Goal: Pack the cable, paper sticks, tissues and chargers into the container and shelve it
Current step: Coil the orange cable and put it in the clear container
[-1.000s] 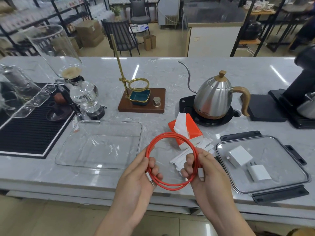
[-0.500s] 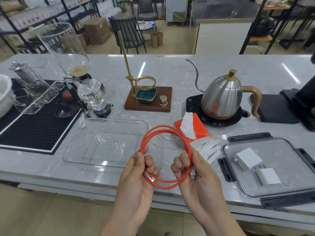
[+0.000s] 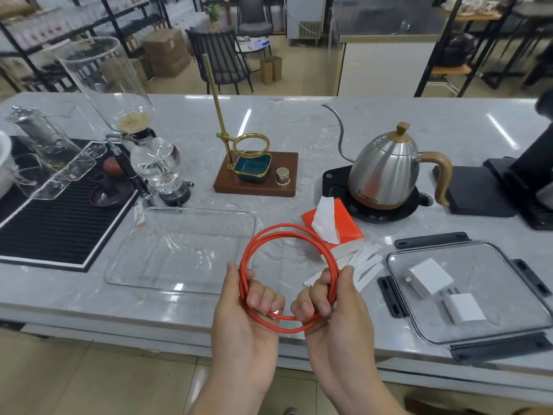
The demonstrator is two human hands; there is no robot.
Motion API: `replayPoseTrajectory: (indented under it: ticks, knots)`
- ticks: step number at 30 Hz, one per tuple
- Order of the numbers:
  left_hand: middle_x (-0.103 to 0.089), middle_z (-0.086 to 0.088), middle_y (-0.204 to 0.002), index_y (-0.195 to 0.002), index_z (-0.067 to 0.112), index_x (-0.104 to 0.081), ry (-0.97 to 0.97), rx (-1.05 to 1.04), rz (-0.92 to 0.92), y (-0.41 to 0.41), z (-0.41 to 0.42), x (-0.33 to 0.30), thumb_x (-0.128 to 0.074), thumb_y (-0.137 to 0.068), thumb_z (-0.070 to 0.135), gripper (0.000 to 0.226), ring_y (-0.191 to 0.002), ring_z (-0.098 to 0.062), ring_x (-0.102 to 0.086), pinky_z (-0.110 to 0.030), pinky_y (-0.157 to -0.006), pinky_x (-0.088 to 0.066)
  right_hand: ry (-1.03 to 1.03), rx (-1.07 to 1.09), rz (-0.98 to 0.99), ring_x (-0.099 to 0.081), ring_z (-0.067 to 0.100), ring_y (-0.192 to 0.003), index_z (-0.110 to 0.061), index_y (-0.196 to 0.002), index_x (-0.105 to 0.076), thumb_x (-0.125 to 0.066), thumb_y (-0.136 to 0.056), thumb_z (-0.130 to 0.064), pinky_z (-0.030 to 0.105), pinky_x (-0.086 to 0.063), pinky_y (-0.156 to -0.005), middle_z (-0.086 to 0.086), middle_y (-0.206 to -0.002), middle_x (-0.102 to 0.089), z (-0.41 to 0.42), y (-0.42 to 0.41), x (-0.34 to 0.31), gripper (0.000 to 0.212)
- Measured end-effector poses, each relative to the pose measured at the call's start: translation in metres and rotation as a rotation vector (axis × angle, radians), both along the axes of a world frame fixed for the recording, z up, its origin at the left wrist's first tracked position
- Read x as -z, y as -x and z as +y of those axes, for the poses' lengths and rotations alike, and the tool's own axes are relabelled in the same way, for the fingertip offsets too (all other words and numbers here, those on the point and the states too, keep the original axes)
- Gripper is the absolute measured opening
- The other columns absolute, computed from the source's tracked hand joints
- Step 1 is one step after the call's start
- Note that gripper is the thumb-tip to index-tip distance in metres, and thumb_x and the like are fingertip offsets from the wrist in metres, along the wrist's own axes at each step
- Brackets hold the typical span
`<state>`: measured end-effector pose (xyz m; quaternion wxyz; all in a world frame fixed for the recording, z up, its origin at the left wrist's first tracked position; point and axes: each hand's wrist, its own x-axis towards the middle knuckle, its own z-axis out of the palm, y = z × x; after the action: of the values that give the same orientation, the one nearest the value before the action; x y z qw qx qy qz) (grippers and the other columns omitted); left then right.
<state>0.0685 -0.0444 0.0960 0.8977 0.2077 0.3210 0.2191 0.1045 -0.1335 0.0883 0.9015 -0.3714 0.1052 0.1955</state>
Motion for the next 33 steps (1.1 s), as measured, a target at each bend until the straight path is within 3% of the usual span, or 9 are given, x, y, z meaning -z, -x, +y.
replayPoseTrajectory:
  ticks: [6,13,16,18,20,23,26,29,33]
  knots:
    - [-0.035,0.002,-0.055,-0.087,0.014,-0.059,-0.062,-0.009,0.062,-0.002,-0.008,-0.001,-0.048,-0.100,0.037,0.029,-0.047,-0.012,-0.036,-0.030,-0.053,-0.034,-0.045,0.057,0.007,-0.041,0.018,-0.040,-0.011,-0.082,-0.047,-0.038,-0.096,-0.049,0.027,-0.047,-0.045,0.000,-0.049,-0.030,0.008,0.006,-0.001,0.041]
    - [-0.045,0.000,-0.059,-0.099,0.009,-0.061,-0.125,-0.006,0.126,0.003,-0.021,0.001,-0.038,-0.105,0.032,0.034,-0.054,-0.013,-0.049,-0.032,-0.072,-0.042,0.114,0.161,-0.014,-0.037,0.019,-0.040,-0.014,-0.078,-0.044,-0.036,-0.103,-0.044,0.029,-0.043,-0.042,0.000,-0.051,-0.027,0.015,-0.004,-0.001,0.039]
    - [-0.049,0.000,-0.062,-0.106,0.011,-0.063,-0.102,-0.049,0.120,0.005,-0.018,0.002,-0.039,-0.104,0.034,0.033,-0.058,-0.013,-0.052,-0.034,-0.077,-0.047,0.181,0.163,-0.109,-0.046,0.023,-0.049,-0.020,-0.070,-0.048,-0.036,-0.102,-0.048,0.032,-0.050,-0.053,0.002,-0.053,-0.031,0.021,0.000,0.003,0.044]
    - [-0.047,0.002,-0.063,-0.109,0.014,-0.063,-0.094,-0.089,0.117,0.004,-0.012,0.002,-0.040,-0.104,0.036,0.033,-0.057,-0.012,-0.049,-0.033,-0.074,-0.049,0.264,0.155,-0.231,-0.054,0.021,-0.057,-0.022,-0.064,-0.049,-0.035,-0.097,-0.051,0.027,-0.051,-0.061,0.004,-0.056,-0.042,0.026,0.008,0.006,0.046]
    - [-0.045,0.004,-0.059,-0.107,0.017,-0.064,-0.071,-0.125,0.123,0.003,-0.006,0.001,-0.041,-0.103,0.039,0.032,-0.049,-0.009,-0.042,-0.025,-0.058,-0.049,0.347,0.153,-0.328,-0.059,0.017,-0.065,-0.013,-0.067,-0.049,-0.032,-0.096,-0.052,0.022,-0.049,-0.068,0.004,-0.063,-0.052,0.031,0.018,0.011,0.051]
    - [-0.037,0.006,-0.054,-0.102,0.019,-0.064,-0.013,-0.148,0.129,0.000,0.000,-0.003,-0.045,-0.102,0.042,0.031,-0.038,-0.006,-0.029,-0.017,-0.033,-0.029,0.407,0.126,-0.362,-0.059,0.015,-0.077,-0.004,-0.077,-0.051,-0.031,-0.095,-0.051,0.026,-0.043,-0.078,0.002,-0.073,-0.061,0.036,0.027,0.017,0.055]
    - [-0.028,0.006,-0.049,-0.084,0.018,-0.059,0.007,-0.182,0.149,-0.002,0.007,-0.007,-0.047,-0.101,0.044,0.033,-0.034,-0.007,-0.020,-0.018,-0.028,-0.017,0.444,0.081,-0.405,-0.053,0.013,-0.075,0.001,-0.080,-0.050,-0.033,-0.096,-0.050,0.023,-0.041,-0.074,0.000,-0.075,-0.061,0.037,0.028,0.018,0.056]
    - [-0.024,0.007,-0.046,-0.065,0.021,-0.051,-0.033,-0.210,0.141,0.001,0.019,-0.007,-0.050,-0.098,0.048,0.043,-0.034,-0.008,-0.018,-0.018,-0.028,-0.018,0.578,0.000,-0.524,-0.049,0.007,-0.067,-0.007,-0.074,-0.054,-0.034,-0.098,-0.035,0.018,-0.039,-0.066,0.001,-0.074,-0.059,0.032,0.025,0.020,0.042]
    - [-0.027,0.007,-0.050,-0.066,0.020,-0.055,-0.170,-0.218,0.134,0.007,0.029,-0.006,-0.049,-0.099,0.049,0.044,-0.038,-0.008,-0.022,-0.020,-0.031,-0.025,0.612,-0.133,-0.505,-0.049,0.004,-0.058,-0.019,-0.078,-0.068,-0.044,-0.095,-0.034,0.017,-0.040,-0.056,-0.003,-0.065,-0.058,0.023,0.016,0.020,0.034]
